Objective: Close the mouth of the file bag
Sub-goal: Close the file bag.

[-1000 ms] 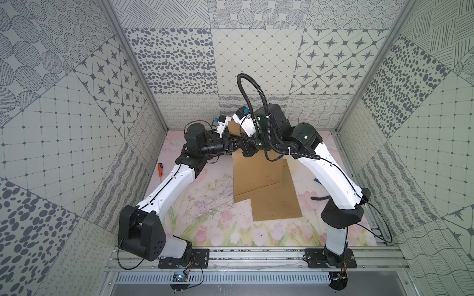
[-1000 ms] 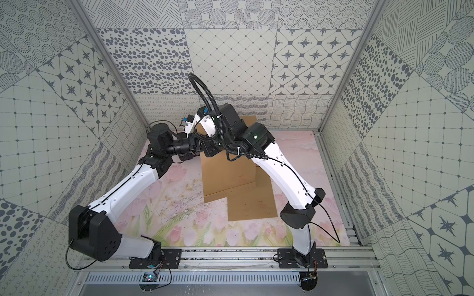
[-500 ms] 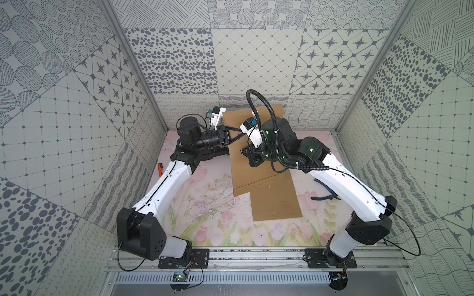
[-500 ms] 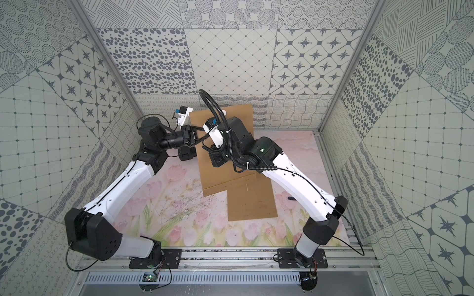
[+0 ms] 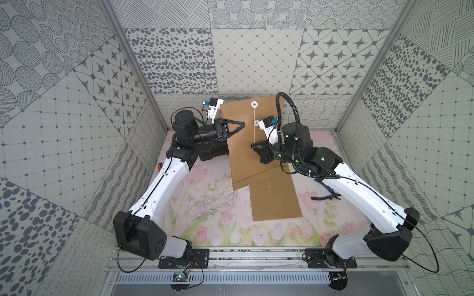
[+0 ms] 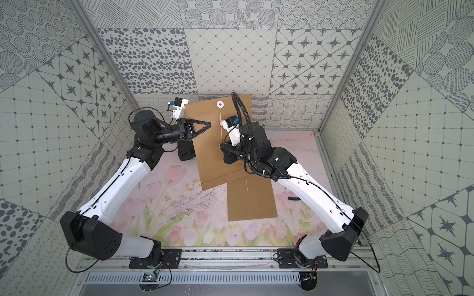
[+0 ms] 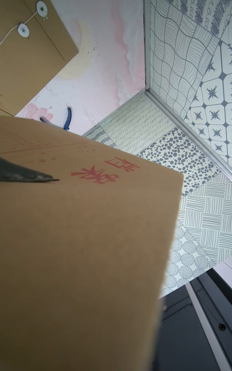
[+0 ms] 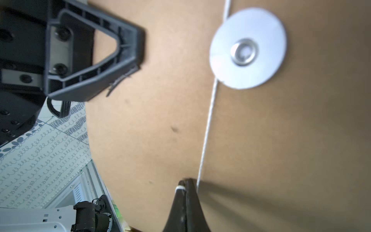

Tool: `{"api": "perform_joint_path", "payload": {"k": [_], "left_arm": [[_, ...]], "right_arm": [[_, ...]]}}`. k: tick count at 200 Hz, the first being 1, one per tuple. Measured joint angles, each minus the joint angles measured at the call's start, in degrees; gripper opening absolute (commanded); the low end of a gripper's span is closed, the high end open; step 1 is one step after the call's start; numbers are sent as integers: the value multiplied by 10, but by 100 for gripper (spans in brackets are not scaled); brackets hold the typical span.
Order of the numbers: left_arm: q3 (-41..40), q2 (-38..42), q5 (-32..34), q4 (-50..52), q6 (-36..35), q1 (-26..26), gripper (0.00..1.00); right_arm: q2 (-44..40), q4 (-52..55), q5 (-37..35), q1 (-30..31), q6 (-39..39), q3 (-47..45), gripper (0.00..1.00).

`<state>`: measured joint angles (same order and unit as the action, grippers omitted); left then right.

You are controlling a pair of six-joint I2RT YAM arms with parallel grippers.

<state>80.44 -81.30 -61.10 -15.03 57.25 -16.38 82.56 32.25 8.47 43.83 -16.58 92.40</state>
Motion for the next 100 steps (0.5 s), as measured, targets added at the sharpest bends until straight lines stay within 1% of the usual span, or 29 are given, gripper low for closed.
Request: {"api": "perform_joint_path", "payload": {"k": [59,100], "left_arm": [[4,2,-1,9,-5,0,0],[4,2,-1,15,-22,2,0]], "right_arm": [[0,-45,79,-80,-36,-30,0],[1,-38,102,-110,-38,-29,0]]}}
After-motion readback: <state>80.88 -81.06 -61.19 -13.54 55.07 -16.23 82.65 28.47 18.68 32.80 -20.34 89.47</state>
